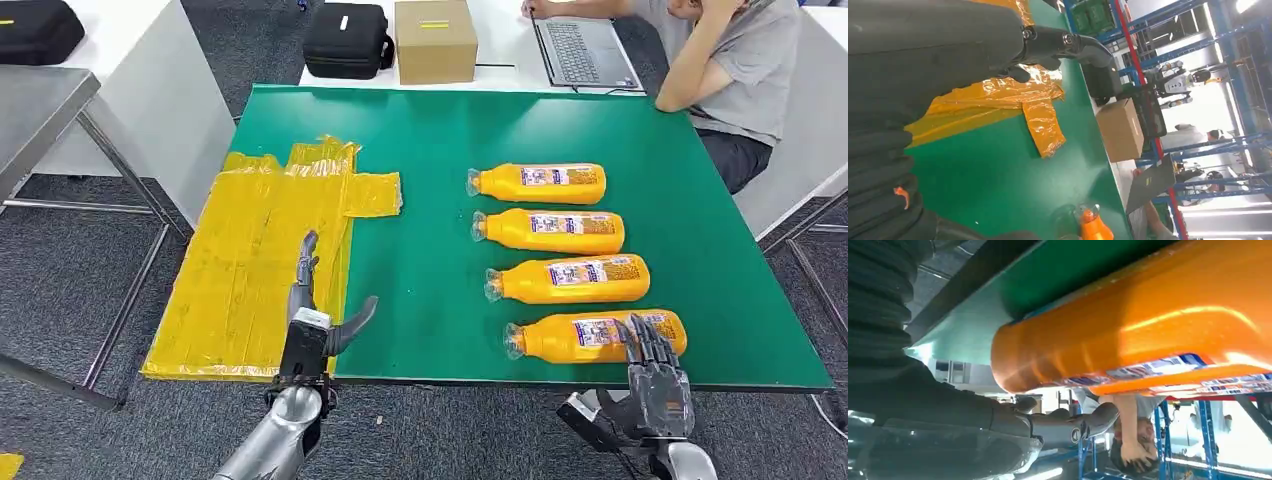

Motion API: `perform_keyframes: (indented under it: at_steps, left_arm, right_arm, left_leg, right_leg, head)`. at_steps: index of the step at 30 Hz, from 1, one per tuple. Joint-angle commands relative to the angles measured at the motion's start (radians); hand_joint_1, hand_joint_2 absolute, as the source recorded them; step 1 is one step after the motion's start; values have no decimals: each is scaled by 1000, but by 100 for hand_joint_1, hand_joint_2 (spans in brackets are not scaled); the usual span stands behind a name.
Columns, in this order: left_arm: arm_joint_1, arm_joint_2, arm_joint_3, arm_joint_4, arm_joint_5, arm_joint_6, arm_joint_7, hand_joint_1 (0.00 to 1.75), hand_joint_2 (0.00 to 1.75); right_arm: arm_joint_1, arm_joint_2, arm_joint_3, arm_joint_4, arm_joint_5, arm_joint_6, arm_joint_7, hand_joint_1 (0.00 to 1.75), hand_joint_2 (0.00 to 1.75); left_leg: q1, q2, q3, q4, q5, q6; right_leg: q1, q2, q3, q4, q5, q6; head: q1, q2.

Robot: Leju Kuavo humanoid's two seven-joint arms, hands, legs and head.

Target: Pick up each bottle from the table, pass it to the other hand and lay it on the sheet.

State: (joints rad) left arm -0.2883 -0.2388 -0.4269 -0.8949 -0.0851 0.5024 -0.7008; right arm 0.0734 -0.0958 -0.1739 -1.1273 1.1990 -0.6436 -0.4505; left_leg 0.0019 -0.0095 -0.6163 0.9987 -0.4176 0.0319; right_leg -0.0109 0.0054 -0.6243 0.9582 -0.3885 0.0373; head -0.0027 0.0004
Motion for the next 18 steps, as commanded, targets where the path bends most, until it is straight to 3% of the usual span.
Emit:
perform_keyframes:
  at_steps: [1, 18]
  left_arm:
    - [-55, 19, -48, 63, 3, -2, 3, 0, 175]
    - [-68, 15, -55, 84, 4, -14, 3, 0, 175]
  right_arm:
    - [14, 17, 32, -73, 7, 15, 23, 0, 175]
    - [1, 8, 20, -67, -53, 59, 14, 0, 175]
  left_leg:
    - [0, 1, 5, 0, -2, -1]
    - [0, 1, 7, 0, -3, -2]
  right_leg:
    - [0, 0, 4, 0, -2, -1]
    - [0, 0, 7, 0, -3, -1]
  head:
    - [0, 0]
    - [0, 0]
